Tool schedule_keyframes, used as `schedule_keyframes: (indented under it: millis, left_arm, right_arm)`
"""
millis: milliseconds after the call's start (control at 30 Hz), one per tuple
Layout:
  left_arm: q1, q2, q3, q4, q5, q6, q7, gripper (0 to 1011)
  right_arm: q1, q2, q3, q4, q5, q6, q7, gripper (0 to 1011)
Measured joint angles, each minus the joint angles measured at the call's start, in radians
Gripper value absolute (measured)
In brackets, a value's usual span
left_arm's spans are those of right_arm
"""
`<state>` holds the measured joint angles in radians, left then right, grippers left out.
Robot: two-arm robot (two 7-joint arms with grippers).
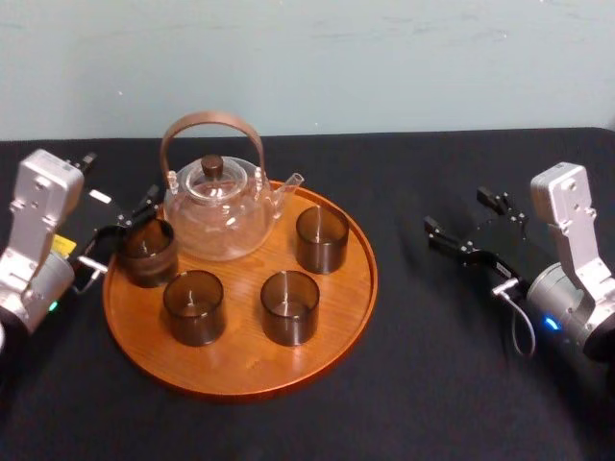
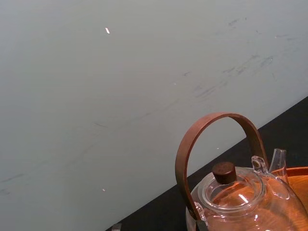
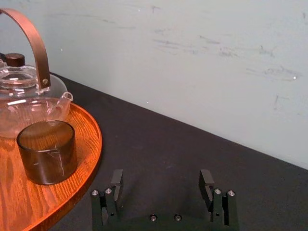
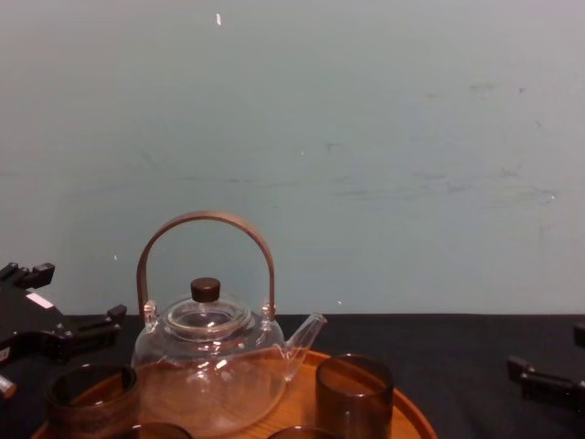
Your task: Pick up the glass from the table and place it on the tray.
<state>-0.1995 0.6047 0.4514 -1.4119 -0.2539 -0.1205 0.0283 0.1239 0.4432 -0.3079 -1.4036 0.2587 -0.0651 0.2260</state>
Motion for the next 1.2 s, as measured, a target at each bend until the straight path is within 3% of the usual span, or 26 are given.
schedule_keyframes:
  millis: [1200]
  left_arm:
    - [0.0, 0.0, 0.0, 0.0, 0.0, 0.0, 0.0, 1001]
  right_arm:
    - [0.002, 0.003, -0.002, -0.003, 0.001, 0.001, 0.003, 1002]
